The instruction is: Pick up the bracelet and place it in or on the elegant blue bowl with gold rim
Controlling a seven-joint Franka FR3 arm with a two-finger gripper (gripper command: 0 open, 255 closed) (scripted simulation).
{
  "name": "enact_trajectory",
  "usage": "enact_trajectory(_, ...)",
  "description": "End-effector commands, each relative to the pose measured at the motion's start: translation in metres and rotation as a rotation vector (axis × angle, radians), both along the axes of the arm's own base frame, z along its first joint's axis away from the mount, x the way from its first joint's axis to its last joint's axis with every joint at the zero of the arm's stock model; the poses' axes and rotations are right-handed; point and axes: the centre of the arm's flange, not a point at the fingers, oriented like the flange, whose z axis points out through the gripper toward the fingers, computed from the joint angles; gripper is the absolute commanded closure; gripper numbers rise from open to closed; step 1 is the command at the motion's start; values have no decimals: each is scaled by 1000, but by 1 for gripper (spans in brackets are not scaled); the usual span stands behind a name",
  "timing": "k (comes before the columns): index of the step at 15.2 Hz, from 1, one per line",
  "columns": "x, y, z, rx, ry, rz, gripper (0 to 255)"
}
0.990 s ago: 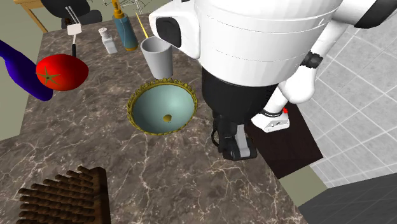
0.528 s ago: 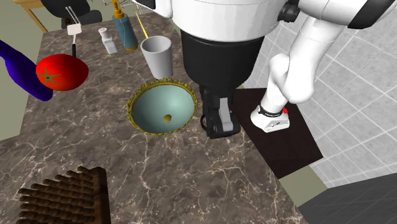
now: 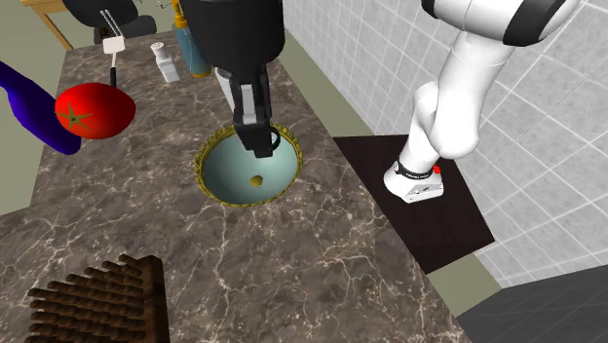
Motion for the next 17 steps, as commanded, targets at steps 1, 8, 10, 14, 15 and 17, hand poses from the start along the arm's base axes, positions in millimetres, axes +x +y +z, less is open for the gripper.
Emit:
enact_trajectory(1, 22, -19, 3, 0, 0, 1, 255)
enact_trajectory(8, 37, -35, -28, 0, 0, 1, 255)
enact_trajectory(10, 37, -35, -39, 0, 0, 1, 255)
enact_trajectory(14, 37, -35, -60, 0, 0, 1, 255)
enact_trajectory(15, 37, -35, -65, 0, 0, 1, 255)
enact_trajectory(17, 37, -35, -74, 0, 0, 1, 255)
